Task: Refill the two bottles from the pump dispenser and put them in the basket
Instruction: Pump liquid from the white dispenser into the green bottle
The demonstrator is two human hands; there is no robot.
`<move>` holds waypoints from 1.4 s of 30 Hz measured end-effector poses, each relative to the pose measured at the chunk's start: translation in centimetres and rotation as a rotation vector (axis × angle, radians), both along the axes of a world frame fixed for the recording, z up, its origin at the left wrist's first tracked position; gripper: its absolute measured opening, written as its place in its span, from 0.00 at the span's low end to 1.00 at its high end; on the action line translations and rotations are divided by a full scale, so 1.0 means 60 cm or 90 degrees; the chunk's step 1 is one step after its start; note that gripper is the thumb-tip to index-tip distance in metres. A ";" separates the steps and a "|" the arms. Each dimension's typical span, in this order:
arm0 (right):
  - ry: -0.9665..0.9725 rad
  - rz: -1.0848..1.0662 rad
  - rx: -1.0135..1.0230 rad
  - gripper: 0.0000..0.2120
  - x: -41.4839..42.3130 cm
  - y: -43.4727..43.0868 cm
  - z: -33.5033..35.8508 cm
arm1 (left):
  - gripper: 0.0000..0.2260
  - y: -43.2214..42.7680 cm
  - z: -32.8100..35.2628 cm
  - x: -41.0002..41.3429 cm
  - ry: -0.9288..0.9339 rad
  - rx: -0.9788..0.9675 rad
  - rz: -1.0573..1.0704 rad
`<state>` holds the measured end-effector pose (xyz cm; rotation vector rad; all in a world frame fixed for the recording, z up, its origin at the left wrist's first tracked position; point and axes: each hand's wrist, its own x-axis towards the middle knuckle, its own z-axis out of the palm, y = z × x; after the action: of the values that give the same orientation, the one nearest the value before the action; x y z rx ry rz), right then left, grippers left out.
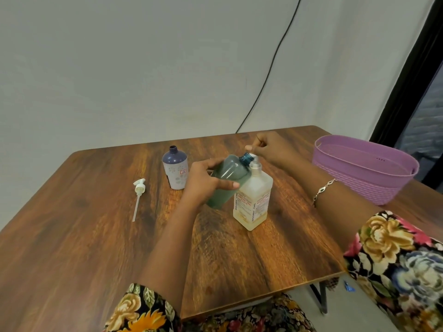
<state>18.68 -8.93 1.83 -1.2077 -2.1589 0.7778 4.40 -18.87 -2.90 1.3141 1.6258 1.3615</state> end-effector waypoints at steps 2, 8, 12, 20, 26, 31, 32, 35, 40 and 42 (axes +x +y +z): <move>0.007 0.008 -0.006 0.12 0.002 0.001 0.014 | 0.30 0.000 0.007 0.000 -0.001 0.006 -0.003; -0.008 0.004 -0.014 0.12 -0.006 0.002 0.011 | 0.28 0.005 0.007 -0.006 0.012 0.007 -0.003; -0.038 -0.002 0.009 0.14 -0.007 0.002 -0.001 | 0.29 0.004 0.003 -0.005 0.016 -0.001 0.001; 0.026 0.009 -0.013 0.12 -0.003 -0.002 0.025 | 0.28 0.001 0.021 -0.002 0.019 0.006 0.002; 0.074 -0.005 -0.045 0.12 -0.001 0.008 -0.015 | 0.30 0.004 0.004 -0.005 0.013 -0.003 0.003; 0.119 0.004 -0.067 0.12 0.000 0.009 -0.015 | 0.29 0.002 0.001 -0.001 -0.003 0.000 -0.011; 0.139 0.001 -0.066 0.11 0.000 0.009 -0.012 | 0.29 0.001 0.004 -0.001 -0.004 0.002 -0.009; 0.169 0.001 -0.078 0.10 0.000 0.010 -0.002 | 0.30 0.004 0.016 -0.005 0.003 0.006 -0.002; 0.182 -0.012 -0.068 0.11 -0.002 0.008 -0.020 | 0.30 0.005 0.002 -0.005 0.008 0.000 -0.002; 0.168 -0.017 -0.063 0.13 -0.001 0.007 -0.027 | 0.29 0.003 -0.005 -0.001 -0.005 -0.004 -0.008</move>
<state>18.60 -8.48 0.18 -1.1115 -1.9061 0.9843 4.33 -18.69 -3.22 1.3114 1.6117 1.3519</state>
